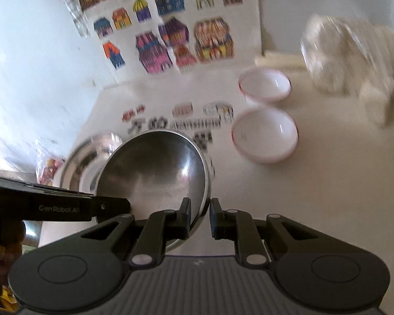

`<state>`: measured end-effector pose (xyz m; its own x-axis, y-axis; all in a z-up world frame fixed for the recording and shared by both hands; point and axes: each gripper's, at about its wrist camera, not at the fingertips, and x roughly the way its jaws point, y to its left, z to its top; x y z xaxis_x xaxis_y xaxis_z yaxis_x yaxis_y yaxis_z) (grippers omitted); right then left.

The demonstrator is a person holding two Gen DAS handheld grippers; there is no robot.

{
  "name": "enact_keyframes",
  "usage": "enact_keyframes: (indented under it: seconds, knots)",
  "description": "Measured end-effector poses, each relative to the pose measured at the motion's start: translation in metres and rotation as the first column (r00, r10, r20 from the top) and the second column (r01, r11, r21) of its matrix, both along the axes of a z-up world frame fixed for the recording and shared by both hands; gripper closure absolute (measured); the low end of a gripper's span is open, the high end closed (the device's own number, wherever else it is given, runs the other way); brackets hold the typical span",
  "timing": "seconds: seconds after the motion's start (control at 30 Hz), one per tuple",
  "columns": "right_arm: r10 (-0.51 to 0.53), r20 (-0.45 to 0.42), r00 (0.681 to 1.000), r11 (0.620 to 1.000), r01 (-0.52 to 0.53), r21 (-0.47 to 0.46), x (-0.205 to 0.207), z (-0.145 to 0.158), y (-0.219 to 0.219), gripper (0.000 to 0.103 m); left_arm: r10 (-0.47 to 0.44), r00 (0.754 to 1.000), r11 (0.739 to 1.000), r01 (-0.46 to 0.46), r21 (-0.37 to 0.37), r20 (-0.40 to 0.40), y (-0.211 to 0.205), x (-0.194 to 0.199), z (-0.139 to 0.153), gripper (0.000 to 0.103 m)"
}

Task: Organize plates and bowls
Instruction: 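Lift the steel bowl with both grippers and carry it beside the plate stack, then lower the steel bowl onto the table and open both grippers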

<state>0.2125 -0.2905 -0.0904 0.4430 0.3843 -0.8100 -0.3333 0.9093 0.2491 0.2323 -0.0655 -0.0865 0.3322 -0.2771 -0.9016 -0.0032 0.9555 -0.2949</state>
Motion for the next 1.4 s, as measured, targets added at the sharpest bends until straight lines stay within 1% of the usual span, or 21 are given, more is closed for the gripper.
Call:
enact_keyframes:
  seconds: [0.17, 0.3, 0.4, 0.53, 0.77, 0.97, 1.1, 1.13, 1.23, 1.27, 1.33, 1.4]
  knots:
    - [-0.018, -0.053, 0.998, 1.000, 0.018, -0.012, -0.018, -0.009, -0.003, 0.086, -0.044, 0.999, 0.999, 0.044, 0.015, -0.020, -0.002, -0.008, -0.004, 0.087]
    - [-0.014, -0.058, 0.998, 1.000, 0.013, -0.019, -0.021, -0.008, -0.004, 0.086, -0.061, 0.998, 0.997, 0.062, 0.042, -0.033, -0.006, -0.008, -0.005, 0.087]
    - [0.011, -0.056, 0.998, 0.999, -0.012, -0.030, -0.016, -0.009, -0.002, 0.086, -0.044, 0.998, 0.998, 0.046, 0.045, -0.049, -0.007, -0.006, -0.007, 0.087]
    - [0.049, -0.077, 0.996, 0.998, -0.053, -0.041, -0.007, -0.014, -0.001, 0.086, -0.026, 0.997, 0.997, 0.030, 0.068, -0.070, -0.012, -0.001, -0.011, 0.087]
    - [0.111, -0.105, 0.988, 0.993, -0.116, -0.035, 0.008, -0.024, -0.003, 0.085, 0.006, 0.995, 0.995, 0.004, 0.101, -0.098, -0.018, 0.003, -0.019, 0.085]
    - [0.164, -0.112, 0.980, 0.986, -0.167, -0.017, 0.015, -0.030, -0.003, 0.085, 0.037, 0.994, 0.993, -0.025, 0.119, -0.102, -0.020, 0.002, -0.022, 0.084]
    - [0.191, -0.111, 0.975, 0.981, -0.192, -0.002, 0.017, -0.030, -0.002, 0.081, 0.069, 0.993, 0.991, -0.058, 0.125, -0.092, -0.018, -0.001, -0.019, 0.080]
    - [0.197, -0.109, 0.974, 0.980, -0.199, -0.002, 0.017, -0.029, -0.002, 0.079, 0.075, 0.993, 0.990, -0.064, 0.126, -0.090, -0.017, -0.002, -0.018, 0.076]
    - [0.210, -0.102, 0.972, 0.977, -0.211, 0.000, 0.018, -0.027, -0.004, 0.077, 0.101, 0.992, 0.988, -0.090, 0.129, -0.081, -0.014, -0.005, -0.015, 0.067]
    - [0.211, -0.099, 0.972, 0.977, -0.212, 0.001, 0.018, -0.026, -0.005, 0.076, 0.108, 0.991, 0.987, -0.097, 0.128, -0.078, -0.013, -0.006, -0.013, 0.066]
    - [0.212, -0.093, 0.973, 0.977, -0.213, 0.003, 0.018, -0.024, -0.008, 0.074, 0.118, 0.991, 0.986, -0.108, 0.127, -0.068, -0.011, -0.010, -0.008, 0.058]
    - [0.208, -0.086, 0.974, 0.978, -0.208, 0.009, 0.018, -0.021, -0.011, 0.071, 0.123, 0.991, 0.985, -0.115, 0.128, -0.053, -0.009, -0.014, -0.001, 0.054]
